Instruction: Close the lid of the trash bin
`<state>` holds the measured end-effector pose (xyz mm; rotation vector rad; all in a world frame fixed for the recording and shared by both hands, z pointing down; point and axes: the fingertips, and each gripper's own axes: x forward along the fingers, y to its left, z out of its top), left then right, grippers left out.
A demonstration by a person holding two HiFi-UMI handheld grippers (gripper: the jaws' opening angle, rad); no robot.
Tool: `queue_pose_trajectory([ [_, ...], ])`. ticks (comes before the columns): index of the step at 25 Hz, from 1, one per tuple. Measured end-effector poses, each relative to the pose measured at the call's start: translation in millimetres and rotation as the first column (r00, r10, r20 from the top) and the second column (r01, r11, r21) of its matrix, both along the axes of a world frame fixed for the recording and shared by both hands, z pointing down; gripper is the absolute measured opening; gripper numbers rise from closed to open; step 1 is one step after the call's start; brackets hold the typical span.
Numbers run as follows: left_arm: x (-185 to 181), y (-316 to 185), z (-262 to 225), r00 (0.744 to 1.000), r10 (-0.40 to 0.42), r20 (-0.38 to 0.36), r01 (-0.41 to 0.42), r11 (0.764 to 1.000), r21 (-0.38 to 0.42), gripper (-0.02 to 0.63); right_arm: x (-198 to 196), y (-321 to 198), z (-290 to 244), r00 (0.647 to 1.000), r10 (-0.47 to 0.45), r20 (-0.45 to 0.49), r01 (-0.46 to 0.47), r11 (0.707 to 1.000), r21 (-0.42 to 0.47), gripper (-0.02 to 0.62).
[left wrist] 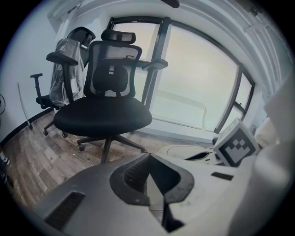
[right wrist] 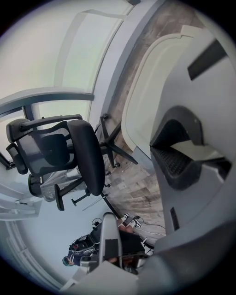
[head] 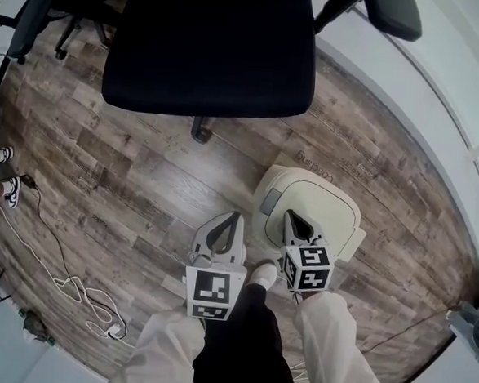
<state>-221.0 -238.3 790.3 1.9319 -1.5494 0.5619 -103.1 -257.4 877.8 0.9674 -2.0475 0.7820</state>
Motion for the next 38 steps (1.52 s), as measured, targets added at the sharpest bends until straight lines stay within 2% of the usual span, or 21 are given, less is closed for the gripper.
queue_pose_trajectory([
  [12,6.3,6.7,-1.3,0.999,0.022,0.027,-0.021,1.000,-0.013,0.008,2.2,-0.6,-2.9,1.000,0.027,0.003,-0.027,1.000,0.008,0.024],
  [19,16.2,14.9,-33.8,0.996,0.056,0.063,-0.056,0.998,-0.006,0.008,37.0,8.5,-47.4,0.996,0.087,0.020,-0.088,0.996,0.028,0.025],
  [22,29.0,26.2,-66.1,0.995,0.063,0.073,-0.063,0.998,-0.008,0.008,65.5,25.0,-83.4,0.993,0.112,0.022,-0.113,0.993,0.023,0.025],
  [29,53.4,32.2,-156.6,0.989,0.126,0.080,-0.129,0.991,0.028,0.008,119.9,41.5,-187.7,0.960,0.264,0.093,-0.270,0.961,0.067,0.025],
  [35,73.4,48.0,-264.2,0.984,0.152,0.088,-0.160,0.984,0.082,0.008,154.4,71.5,-306.6,0.953,0.282,0.109,-0.295,0.946,0.136,0.025],
  [38,88.6,55.3,-321.2,0.978,0.189,0.085,-0.198,0.973,0.119,0.008,171.0,85.3,-372.4,0.942,0.307,0.136,-0.328,0.929,0.174,0.025],
])
